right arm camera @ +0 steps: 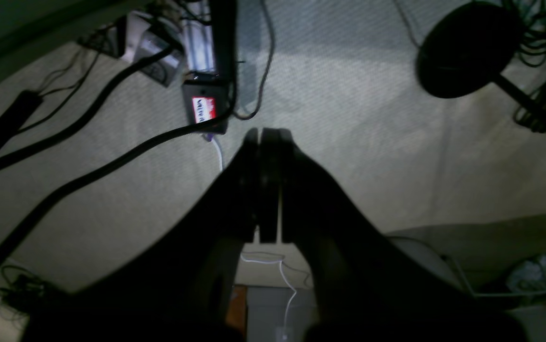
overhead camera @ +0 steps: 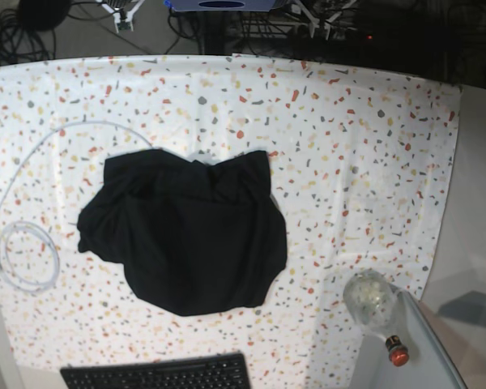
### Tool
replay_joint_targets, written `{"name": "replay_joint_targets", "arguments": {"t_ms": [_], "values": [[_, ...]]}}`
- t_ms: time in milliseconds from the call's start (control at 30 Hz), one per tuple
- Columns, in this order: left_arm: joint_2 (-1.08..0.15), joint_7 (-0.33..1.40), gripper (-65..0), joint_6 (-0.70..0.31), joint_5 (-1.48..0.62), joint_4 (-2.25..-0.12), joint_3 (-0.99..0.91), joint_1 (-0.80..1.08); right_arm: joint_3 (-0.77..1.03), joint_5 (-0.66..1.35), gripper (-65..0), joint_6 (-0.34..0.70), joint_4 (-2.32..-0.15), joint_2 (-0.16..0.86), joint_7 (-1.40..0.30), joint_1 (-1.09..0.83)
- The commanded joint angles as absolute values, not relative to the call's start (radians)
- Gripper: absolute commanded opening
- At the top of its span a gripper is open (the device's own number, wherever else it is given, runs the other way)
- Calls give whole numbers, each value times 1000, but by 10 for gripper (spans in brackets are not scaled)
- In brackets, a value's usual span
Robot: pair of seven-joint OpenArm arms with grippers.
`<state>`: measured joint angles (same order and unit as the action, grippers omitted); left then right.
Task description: Layout the t-shirt on the table in an organized manner, then fold the t-shirt properly
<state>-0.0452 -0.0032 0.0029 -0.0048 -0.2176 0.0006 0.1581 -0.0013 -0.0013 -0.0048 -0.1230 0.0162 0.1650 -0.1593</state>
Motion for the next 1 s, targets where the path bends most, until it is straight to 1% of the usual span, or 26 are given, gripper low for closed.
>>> {"name": "replay_joint_targets", "arguments": {"t_ms": [0, 300, 967], "values": [[-50, -7, -650, 7, -5, -219, 1, 163, 2, -1, -650, -7, -125, 16, 168, -173], [-53, -8, -650, 7, 5, -282, 12, 220, 2, -2, -650, -7, -125, 16, 165, -168], [-74, -5, -650, 7, -5, -282, 4, 237, 2, -1, -650, -7, -125, 16, 165, -177]]}}
